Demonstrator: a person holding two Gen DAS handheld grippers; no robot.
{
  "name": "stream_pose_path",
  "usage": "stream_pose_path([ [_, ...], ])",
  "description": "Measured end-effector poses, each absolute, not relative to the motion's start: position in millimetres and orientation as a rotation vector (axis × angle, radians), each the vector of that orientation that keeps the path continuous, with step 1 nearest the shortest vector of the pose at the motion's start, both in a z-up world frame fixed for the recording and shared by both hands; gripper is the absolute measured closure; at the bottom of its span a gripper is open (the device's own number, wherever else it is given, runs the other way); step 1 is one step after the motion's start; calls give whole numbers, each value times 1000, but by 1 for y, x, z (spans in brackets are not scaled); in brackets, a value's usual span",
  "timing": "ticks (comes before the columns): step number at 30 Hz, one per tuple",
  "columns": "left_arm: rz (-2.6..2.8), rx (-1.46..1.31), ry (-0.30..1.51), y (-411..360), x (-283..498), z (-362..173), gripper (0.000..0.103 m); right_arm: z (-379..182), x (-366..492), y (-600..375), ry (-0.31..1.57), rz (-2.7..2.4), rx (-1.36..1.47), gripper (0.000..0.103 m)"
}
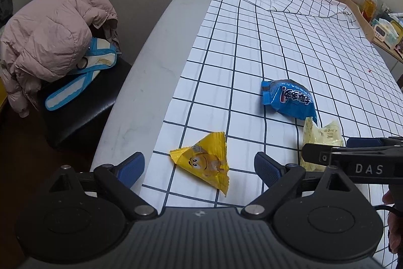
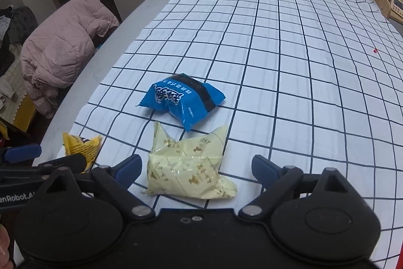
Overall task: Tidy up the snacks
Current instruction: 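Grasp the pale yellow bag with the right tool while left tool approaches yellow triangle candy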
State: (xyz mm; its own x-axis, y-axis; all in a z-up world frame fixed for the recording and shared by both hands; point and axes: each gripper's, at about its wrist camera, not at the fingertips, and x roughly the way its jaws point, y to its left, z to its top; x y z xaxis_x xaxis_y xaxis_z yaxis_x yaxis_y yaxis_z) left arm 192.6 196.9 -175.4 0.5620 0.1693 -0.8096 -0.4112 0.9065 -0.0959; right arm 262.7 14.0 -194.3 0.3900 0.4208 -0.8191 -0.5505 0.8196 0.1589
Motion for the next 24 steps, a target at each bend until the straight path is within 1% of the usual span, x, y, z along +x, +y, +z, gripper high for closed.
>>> stream_pose_path([
  [1,347,-292,918,197,194,-177,19,-196,264,15,999,621,-149,12],
  [2,342,-296,925,198,195,-179,28,-198,265,16,1005,623,-151,15],
  [4,338,-300,943,198,198,-183,39,-201,266,18,1019,628,-148,21],
  [5,337,-301,946,198,199,-185,41,-203,266,18,1026,631,-142,23],
  [6,337,-300,946,197,199,-186,42,-204,266,18,1031,636,-137,26],
  [7,338,-299,944,197,199,-186,44,-204,266,18,1033,640,-134,27],
  [8,334,-302,945,197,199,-187,49,-204,265,18,1029,640,-135,29],
  [9,327,-307,946,198,199,-187,51,-204,265,18,1026,643,-134,34],
  [10,323,-310,944,198,199,-187,52,-203,266,19,1025,649,-131,40],
  [13,322,-315,940,198,200,-186,55,-201,266,18,1025,654,-121,44],
  [17,323,-313,936,196,201,-185,59,-200,264,15,1011,649,-117,47],
  [24,326,-308,949,190,199,-181,62,-190,255,6,996,644,-103,49],
])
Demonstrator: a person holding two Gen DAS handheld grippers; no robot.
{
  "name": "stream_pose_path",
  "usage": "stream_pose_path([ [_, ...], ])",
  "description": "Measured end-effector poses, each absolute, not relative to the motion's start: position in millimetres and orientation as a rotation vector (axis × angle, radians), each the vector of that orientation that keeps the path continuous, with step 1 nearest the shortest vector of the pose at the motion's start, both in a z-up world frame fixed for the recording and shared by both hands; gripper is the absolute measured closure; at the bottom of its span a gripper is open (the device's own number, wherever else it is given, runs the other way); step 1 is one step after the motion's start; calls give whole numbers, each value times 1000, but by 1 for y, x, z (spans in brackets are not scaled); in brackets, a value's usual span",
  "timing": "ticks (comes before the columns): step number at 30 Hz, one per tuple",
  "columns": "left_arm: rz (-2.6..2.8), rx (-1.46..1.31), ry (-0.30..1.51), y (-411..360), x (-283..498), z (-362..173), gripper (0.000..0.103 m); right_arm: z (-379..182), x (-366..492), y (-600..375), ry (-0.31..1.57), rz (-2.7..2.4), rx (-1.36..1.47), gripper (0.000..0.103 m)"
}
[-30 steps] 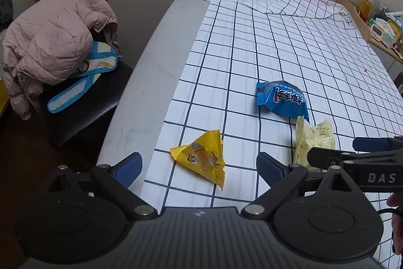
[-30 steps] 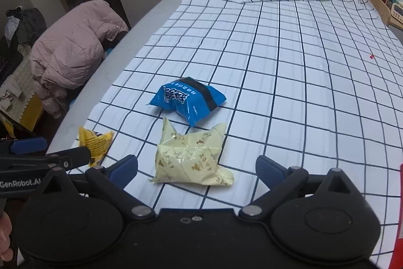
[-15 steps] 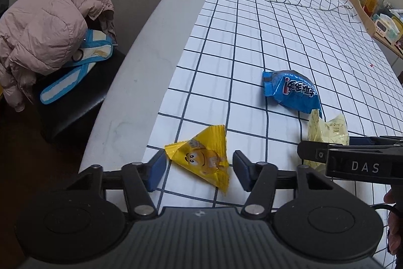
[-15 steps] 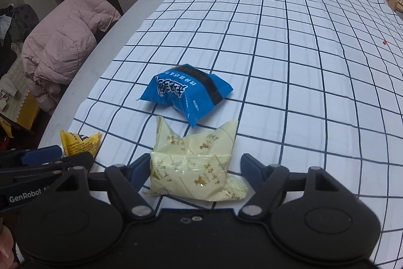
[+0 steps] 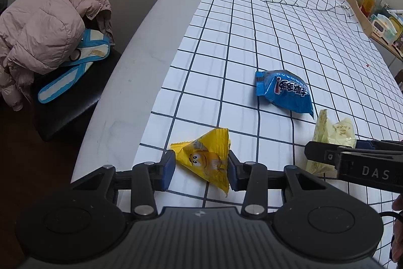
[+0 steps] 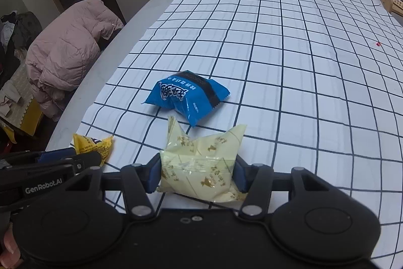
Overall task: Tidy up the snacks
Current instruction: 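Grasp the pale yellow bag with the right tool while left tool approaches yellow triangle candy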
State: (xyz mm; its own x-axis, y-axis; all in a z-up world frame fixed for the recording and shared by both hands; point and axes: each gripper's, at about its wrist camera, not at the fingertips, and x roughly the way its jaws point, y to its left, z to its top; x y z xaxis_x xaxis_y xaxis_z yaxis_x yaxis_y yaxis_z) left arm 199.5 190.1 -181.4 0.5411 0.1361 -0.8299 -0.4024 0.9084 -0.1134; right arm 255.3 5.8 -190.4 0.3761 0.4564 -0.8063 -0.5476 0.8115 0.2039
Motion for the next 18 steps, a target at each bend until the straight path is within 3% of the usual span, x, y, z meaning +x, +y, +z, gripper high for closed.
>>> stream_pose_path([
  [1,327,-310,951,189,199,-181,64,-188,254,4,994,643,-100,49],
  [2,326,-315,952,189,198,-179,77,-187,252,2,994,642,-97,49],
  [3,320,-321,957,188,197,-178,80,-185,250,-1,994,641,-96,49],
  [18,299,-334,961,168,172,-160,83,-153,214,-46,970,638,-53,49],
])
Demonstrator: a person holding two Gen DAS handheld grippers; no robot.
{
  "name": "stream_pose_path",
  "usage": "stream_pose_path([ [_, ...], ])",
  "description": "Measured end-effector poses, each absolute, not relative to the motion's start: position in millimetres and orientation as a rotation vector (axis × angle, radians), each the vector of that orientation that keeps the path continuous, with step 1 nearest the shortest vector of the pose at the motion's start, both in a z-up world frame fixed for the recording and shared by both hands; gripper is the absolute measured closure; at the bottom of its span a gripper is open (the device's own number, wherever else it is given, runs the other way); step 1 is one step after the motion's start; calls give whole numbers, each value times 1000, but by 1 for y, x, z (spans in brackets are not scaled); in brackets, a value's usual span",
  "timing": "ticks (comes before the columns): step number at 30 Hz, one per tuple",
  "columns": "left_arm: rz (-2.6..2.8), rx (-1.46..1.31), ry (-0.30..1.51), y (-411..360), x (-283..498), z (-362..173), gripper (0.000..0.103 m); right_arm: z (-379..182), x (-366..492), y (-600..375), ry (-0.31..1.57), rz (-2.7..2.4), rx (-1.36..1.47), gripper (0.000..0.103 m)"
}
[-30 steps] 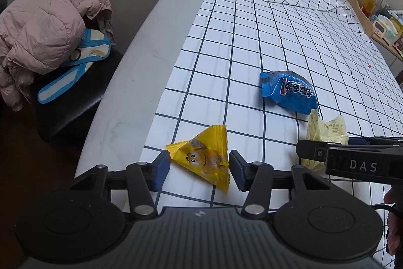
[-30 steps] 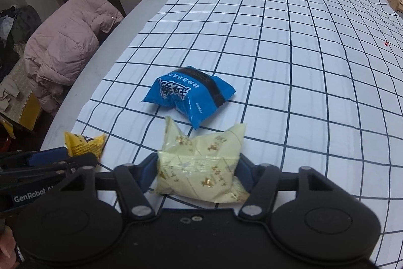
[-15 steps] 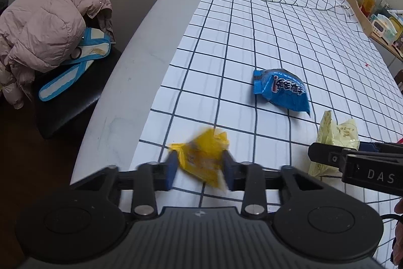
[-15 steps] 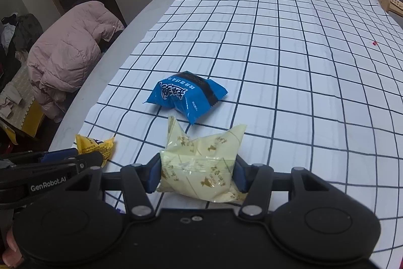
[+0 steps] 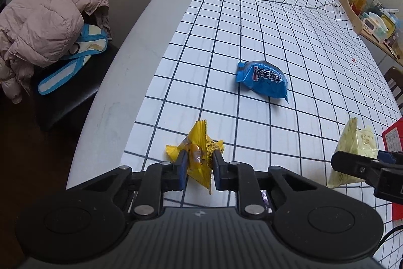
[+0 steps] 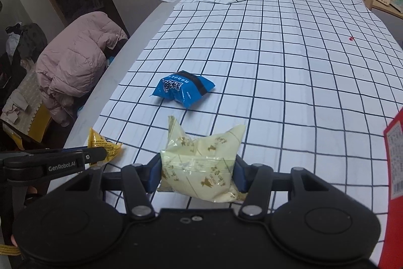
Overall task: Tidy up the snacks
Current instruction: 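Grasp the pale yellow bag with the right tool while left tool approaches yellow triangle candy, then carry the pale yellow bag and yellow triangle candy over the shoebox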
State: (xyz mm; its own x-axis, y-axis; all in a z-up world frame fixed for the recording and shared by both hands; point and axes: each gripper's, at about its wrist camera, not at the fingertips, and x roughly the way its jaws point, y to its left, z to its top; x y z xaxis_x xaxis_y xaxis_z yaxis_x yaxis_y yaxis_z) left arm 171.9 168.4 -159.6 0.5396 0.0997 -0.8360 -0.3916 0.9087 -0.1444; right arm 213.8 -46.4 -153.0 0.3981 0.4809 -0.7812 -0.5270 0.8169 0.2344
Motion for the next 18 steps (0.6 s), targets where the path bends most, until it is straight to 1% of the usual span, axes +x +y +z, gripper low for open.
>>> stream_pose_path([
  [8,254,-330,949,140,151,-139,83,-138,193,-80,970,641,-40,50],
  [18,180,-301,910,85,133,-98,83,-113,169,-130,943,646,-22,50],
])
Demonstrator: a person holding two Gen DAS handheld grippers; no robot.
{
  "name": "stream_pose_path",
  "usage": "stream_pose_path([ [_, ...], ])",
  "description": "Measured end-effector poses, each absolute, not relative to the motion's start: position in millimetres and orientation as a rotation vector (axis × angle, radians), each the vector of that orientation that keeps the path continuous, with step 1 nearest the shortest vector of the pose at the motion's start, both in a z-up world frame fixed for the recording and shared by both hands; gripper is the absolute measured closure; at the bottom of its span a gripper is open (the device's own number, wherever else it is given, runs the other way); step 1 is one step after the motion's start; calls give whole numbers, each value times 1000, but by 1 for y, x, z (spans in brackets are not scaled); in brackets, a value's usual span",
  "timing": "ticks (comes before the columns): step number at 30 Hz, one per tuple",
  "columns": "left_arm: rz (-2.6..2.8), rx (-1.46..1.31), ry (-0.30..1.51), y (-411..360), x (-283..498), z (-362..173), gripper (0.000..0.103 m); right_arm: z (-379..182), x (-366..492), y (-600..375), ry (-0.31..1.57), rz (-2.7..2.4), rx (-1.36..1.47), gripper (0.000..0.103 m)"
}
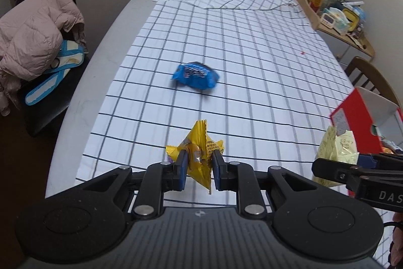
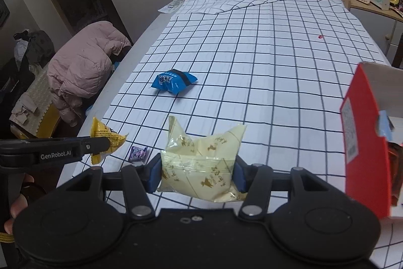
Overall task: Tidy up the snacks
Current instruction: 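Carry the pale yellow bag and yellow triangle candy over the shoebox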
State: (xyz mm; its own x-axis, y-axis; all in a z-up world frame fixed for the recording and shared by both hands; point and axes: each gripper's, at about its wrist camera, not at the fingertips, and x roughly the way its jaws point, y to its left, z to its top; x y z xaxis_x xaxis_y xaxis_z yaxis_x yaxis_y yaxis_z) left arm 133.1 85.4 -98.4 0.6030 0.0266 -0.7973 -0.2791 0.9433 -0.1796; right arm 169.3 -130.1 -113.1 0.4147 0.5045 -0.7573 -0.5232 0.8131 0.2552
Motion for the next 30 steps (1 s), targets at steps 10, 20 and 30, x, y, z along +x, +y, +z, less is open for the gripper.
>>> stream_pose_path([
  [10,83,-274,877,18,137,-63,83,-87,160,-191,913,623,-3,50],
  [20,-9,-220,840,-61,151,-37,83,-70,164,-261,876,572,29,50],
  [30,-73,-159,836,-140,174,-28,83,-68,177,-336,849,502,66,49],
])
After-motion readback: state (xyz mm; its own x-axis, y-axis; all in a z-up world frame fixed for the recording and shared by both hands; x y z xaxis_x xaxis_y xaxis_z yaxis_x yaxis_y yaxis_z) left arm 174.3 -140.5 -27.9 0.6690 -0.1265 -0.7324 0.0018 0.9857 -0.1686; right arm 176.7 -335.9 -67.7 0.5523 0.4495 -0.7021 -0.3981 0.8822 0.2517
